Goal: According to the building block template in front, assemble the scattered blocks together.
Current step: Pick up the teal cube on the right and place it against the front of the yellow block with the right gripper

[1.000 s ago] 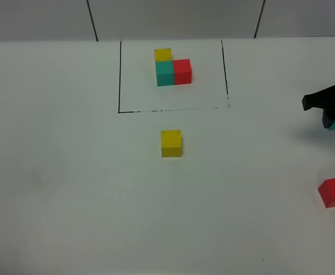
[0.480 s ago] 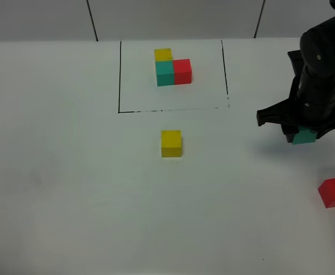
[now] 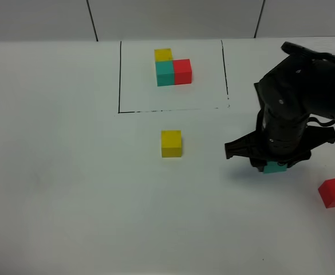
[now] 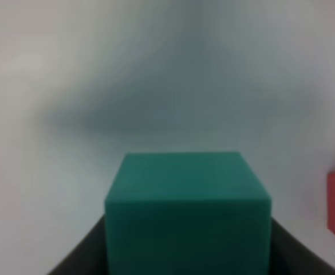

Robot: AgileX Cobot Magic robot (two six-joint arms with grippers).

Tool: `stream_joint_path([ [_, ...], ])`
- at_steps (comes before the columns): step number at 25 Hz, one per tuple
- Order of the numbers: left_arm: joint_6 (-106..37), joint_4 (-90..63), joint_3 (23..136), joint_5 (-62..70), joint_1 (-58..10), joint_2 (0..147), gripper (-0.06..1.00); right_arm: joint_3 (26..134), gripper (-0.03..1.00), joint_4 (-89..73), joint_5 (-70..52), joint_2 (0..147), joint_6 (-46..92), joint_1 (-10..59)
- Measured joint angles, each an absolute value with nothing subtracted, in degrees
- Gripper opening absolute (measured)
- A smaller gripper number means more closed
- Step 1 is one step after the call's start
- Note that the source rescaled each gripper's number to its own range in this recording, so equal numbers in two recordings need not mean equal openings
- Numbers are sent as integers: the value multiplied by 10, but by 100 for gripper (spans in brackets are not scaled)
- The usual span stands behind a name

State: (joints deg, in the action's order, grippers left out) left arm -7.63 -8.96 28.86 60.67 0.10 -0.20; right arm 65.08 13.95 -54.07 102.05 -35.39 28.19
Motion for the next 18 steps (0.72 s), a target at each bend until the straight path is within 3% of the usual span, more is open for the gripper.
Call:
stream_joint_path([
  [10, -76, -90, 289, 607, 1, -2, 90, 664, 1, 139, -490, 1044, -440, 400],
  [18, -76, -90, 289, 607, 1, -2, 90, 739, 1, 135, -491, 1116, -472, 447],
])
